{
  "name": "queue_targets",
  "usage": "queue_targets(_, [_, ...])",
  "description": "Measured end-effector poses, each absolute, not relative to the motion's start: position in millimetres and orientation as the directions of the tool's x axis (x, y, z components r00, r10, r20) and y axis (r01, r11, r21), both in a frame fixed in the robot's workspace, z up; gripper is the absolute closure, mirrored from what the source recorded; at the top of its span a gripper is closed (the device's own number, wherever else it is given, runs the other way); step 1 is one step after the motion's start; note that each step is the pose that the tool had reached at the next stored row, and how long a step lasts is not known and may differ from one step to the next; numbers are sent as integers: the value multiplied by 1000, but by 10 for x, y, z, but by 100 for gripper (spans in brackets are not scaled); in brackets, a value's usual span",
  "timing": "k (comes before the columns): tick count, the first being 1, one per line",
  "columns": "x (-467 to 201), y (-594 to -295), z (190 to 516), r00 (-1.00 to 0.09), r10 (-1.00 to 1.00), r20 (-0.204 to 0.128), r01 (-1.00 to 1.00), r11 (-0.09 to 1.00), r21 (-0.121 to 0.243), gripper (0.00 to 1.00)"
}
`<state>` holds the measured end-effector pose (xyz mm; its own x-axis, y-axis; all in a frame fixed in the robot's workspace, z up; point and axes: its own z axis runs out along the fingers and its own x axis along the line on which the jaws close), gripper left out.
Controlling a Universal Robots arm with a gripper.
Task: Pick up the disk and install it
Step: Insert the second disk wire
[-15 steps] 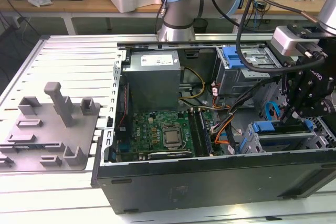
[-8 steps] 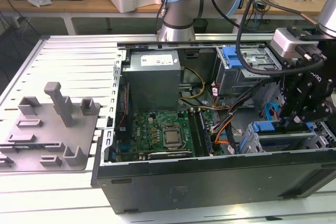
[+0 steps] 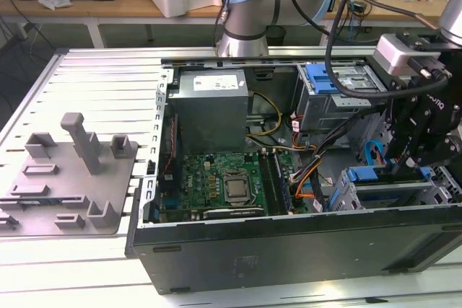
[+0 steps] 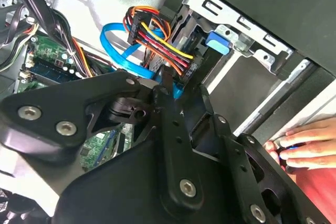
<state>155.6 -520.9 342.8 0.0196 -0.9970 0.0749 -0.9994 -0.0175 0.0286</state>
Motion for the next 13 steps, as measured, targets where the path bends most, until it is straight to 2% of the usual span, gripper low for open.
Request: queue_targets(13, [1529,-5204,3674,20,-997,80,-999,-17,28,64])
